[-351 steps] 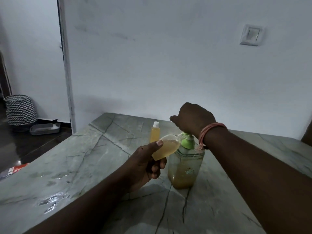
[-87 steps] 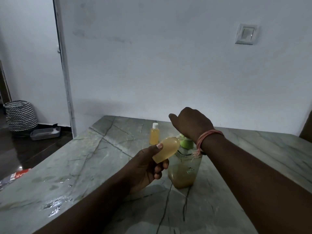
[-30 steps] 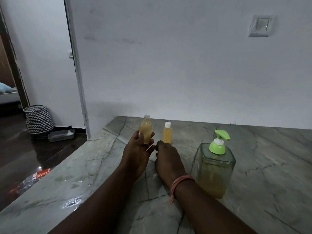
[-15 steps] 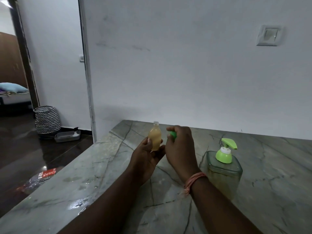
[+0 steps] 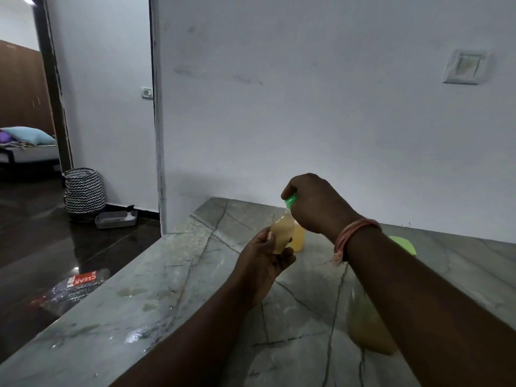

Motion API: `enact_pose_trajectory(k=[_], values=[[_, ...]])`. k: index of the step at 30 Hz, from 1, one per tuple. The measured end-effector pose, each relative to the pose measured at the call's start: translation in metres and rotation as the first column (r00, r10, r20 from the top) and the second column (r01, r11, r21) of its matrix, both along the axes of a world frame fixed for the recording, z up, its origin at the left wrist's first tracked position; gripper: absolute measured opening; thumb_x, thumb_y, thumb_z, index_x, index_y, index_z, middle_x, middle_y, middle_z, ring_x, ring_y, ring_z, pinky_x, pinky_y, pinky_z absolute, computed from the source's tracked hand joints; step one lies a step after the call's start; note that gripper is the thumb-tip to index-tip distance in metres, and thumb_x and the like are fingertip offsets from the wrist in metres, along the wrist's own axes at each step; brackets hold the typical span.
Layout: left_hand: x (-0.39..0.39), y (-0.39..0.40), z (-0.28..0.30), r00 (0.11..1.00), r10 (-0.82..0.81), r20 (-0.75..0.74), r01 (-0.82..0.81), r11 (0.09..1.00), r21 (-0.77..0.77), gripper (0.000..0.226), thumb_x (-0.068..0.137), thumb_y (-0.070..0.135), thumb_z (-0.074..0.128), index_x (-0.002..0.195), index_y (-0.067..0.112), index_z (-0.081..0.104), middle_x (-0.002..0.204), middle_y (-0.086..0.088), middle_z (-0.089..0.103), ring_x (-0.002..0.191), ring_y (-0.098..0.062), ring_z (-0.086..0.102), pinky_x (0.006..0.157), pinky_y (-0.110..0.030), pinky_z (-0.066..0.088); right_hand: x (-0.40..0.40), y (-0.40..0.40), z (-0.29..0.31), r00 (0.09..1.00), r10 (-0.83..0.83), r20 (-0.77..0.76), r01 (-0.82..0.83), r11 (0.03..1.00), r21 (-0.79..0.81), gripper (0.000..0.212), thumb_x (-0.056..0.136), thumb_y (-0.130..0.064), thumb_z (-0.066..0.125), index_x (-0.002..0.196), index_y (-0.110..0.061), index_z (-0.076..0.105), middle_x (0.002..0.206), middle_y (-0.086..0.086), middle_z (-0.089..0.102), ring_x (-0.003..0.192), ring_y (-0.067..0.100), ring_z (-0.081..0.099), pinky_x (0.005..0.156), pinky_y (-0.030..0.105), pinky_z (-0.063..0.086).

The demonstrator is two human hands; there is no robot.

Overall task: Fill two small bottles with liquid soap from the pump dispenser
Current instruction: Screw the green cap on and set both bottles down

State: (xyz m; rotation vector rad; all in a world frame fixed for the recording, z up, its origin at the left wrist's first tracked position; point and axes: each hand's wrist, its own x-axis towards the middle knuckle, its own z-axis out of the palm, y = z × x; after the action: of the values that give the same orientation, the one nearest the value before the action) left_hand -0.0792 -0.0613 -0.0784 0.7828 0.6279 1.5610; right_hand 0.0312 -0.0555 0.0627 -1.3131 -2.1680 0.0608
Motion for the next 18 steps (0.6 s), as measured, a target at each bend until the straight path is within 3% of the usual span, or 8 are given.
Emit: enact_pose_trajectory(k=[3, 7, 11, 13, 14, 16, 18], values=[[0.0, -0.001, 0.0, 1.0, -0.029, -0.006, 0.03, 1.0, 0.011, 0.034, 0.105, 0.015, 0.043, 0.137, 0.008, 0.051, 0.12, -0.022, 0.06, 0.089, -0.028, 0.062, 0.088, -0.042, 0.056, 0.003, -0.003, 0.012, 0.994, 0.0, 0.109, 0.003, 1.0, -0.027, 0.034, 0.089, 0.005, 0.054, 0.108, -0.014, 0.074, 0.119, 0.006, 0.066, 0.107, 0.022, 0.061, 0.084, 0.027, 0.048], [-0.001, -0.001, 0.001, 0.998, -0.047, -0.028, 0.048, 0.999, 0.019, 0.035, 0.104, 0.014, 0.045, 0.139, 0.007, 0.049, 0.122, -0.023, 0.056, 0.086, -0.027, 0.061, 0.085, -0.039, 0.055, 0.005, 0.0, 0.016, 0.966, 0.053, 0.253, -0.036, 0.997, -0.07, 0.031, 0.09, 0.004, 0.057, 0.105, -0.017, 0.075, 0.114, 0.001, 0.067, 0.098, 0.016, 0.061, 0.076, 0.024, 0.046], [-0.002, -0.001, 0.0, 0.997, -0.053, -0.048, 0.054, 0.998, 0.029, 0.036, 0.105, 0.02, 0.045, 0.138, 0.008, 0.049, 0.12, -0.023, 0.054, 0.083, -0.023, 0.061, 0.08, -0.036, 0.056, 0.006, 0.009, 0.015, 0.951, 0.094, 0.296, -0.07, 0.993, -0.09, 0.024, 0.089, -0.002, 0.065, 0.099, -0.023, 0.073, 0.11, -0.003, 0.066, 0.092, 0.011, 0.059, 0.074, 0.023, 0.045], [-0.001, -0.001, 0.0, 0.997, -0.059, -0.04, 0.06, 0.997, 0.041, 0.034, 0.105, 0.021, 0.045, 0.136, 0.007, 0.051, 0.119, -0.022, 0.054, 0.081, -0.022, 0.061, 0.079, -0.035, 0.056, 0.007, 0.012, 0.015, 0.954, 0.07, 0.291, -0.044, 0.995, -0.093, 0.009, 0.09, -0.013, 0.069, 0.097, -0.017, 0.072, 0.103, 0.001, 0.07, 0.087, 0.015, 0.064, 0.073, 0.026, 0.05], [-0.002, -0.002, 0.0, 0.998, -0.062, -0.033, 0.064, 0.997, 0.049, 0.033, 0.105, 0.021, 0.046, 0.134, 0.007, 0.053, 0.118, -0.022, 0.055, 0.08, -0.021, 0.061, 0.079, -0.034, 0.055, 0.006, 0.01, 0.016, 0.957, 0.064, 0.282, -0.03, 0.992, -0.123, 0.013, 0.092, -0.023, 0.069, 0.093, -0.011, 0.073, 0.092, 0.004, 0.073, 0.077, 0.017, 0.068, 0.069, 0.029, 0.053], [-0.002, -0.002, 0.001, 0.997, -0.068, -0.027, 0.069, 0.996, 0.059, 0.031, 0.105, 0.021, 0.046, 0.131, 0.008, 0.055, 0.118, -0.022, 0.056, 0.08, -0.021, 0.061, 0.079, -0.034, 0.055, 0.005, 0.008, 0.015, 0.962, -0.004, 0.273, 0.056, 0.982, -0.182, 0.05, 0.094, -0.05, 0.059, 0.08, -0.004, 0.071, 0.062, 0.005, 0.072, 0.048, 0.016, 0.064, 0.056, 0.027, 0.053], [-0.003, -0.003, 0.001, 0.997, -0.072, -0.023, 0.073, 0.995, 0.063, 0.027, 0.105, 0.022, 0.046, 0.128, 0.011, 0.057, 0.116, -0.021, 0.057, 0.081, -0.022, 0.061, 0.08, -0.035, 0.055, 0.005, 0.004, 0.018, 0.963, -0.073, 0.259, 0.137, 0.962, -0.236, 0.074, 0.09, -0.071, 0.043, 0.075, -0.004, 0.069, 0.05, 0.003, 0.067, 0.038, 0.015, 0.055, 0.054, 0.027, 0.049]])
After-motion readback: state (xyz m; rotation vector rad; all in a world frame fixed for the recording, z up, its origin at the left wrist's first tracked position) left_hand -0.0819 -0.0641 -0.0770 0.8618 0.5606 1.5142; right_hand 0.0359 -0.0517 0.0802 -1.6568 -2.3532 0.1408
